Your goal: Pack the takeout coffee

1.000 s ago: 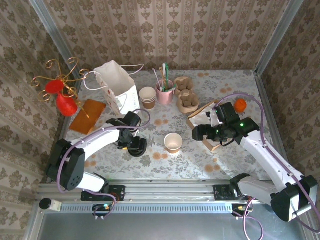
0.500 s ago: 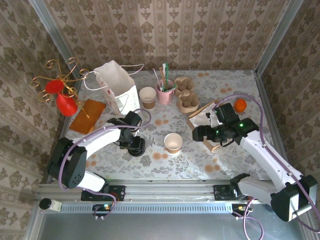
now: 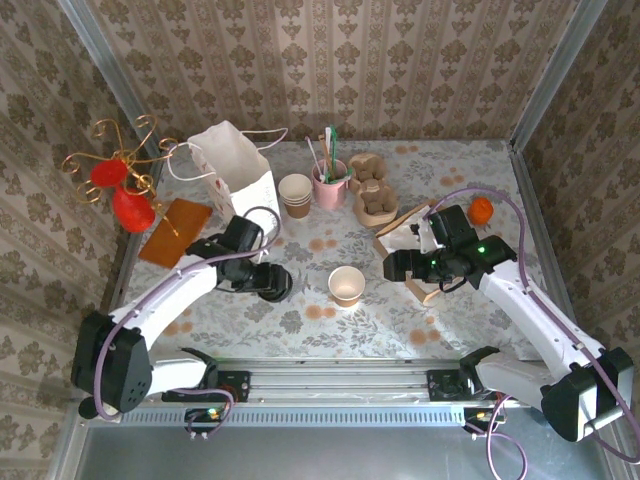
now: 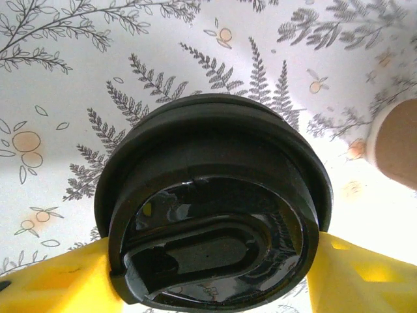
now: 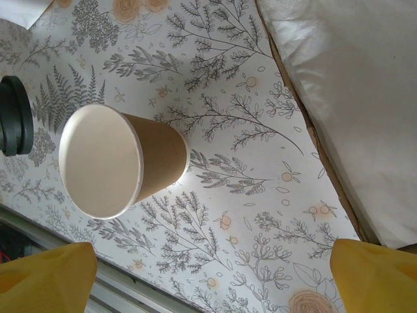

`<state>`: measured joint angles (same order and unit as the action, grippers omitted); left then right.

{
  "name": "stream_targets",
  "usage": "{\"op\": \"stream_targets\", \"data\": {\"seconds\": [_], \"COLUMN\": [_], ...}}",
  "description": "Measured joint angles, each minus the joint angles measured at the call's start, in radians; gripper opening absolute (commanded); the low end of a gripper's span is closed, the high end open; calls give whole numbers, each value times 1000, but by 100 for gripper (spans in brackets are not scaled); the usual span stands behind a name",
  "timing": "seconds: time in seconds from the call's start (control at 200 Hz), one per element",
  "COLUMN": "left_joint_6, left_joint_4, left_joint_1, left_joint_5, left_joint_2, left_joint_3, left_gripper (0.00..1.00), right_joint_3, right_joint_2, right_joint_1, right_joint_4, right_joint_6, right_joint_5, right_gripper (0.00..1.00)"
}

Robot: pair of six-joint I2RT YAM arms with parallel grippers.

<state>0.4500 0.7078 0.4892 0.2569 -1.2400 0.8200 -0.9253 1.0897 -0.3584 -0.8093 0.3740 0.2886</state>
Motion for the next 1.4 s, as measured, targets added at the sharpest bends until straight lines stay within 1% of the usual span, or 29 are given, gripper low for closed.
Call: {"op": "stream_targets", "data": {"seconds": [0.06,0.155,0.23,0.35,0.5,0.685,0.775,0.945,1.07,1.22,1.4], "left_joint_6": [12,37,46,47,47,52,55,70,91,128,164], "left_joint_4": [-19,-55,-52,-39,-5,24,26,26,25,7,-17], "left_joint_1": [-19,-26,-43,-70,-71,-72,-72,-72,-79,-92,-93], "left_joint_5": [41,106,134,143,139,140,144,171,193,223,257], "left_joint_2": [8,35,57,64,104,201,222,229,266,317,350], "left_joint_3": [-18,-57,-64,-50,-40,-40,-40,-39,-35,-28,-27], "left_gripper": [65,65,64,64,64,64,64,64,64,64,64], "right_joint_3": [0,0,-2,-25,-100,-243,-305,-452,-536,-560,-603], "right_joint_2": [0,-1,-1,2,37,171,244,412,515,583,633], "right_joint_1": [-2,-17,-29,-40,-84,-192,-238,-323,-385,-423,-436], "right_joint_4": [3,26,48,69,118,157,167,129,87,56,31], "right_joint_6": [0,0,-1,-2,-4,-4,-3,-24,-51,-66,-84], "right_joint_5": [5,14,29,52,88,126,145,150,139,135,126], "right_gripper": [93,93,93,95,97,99,99,99,98,97,96]}}
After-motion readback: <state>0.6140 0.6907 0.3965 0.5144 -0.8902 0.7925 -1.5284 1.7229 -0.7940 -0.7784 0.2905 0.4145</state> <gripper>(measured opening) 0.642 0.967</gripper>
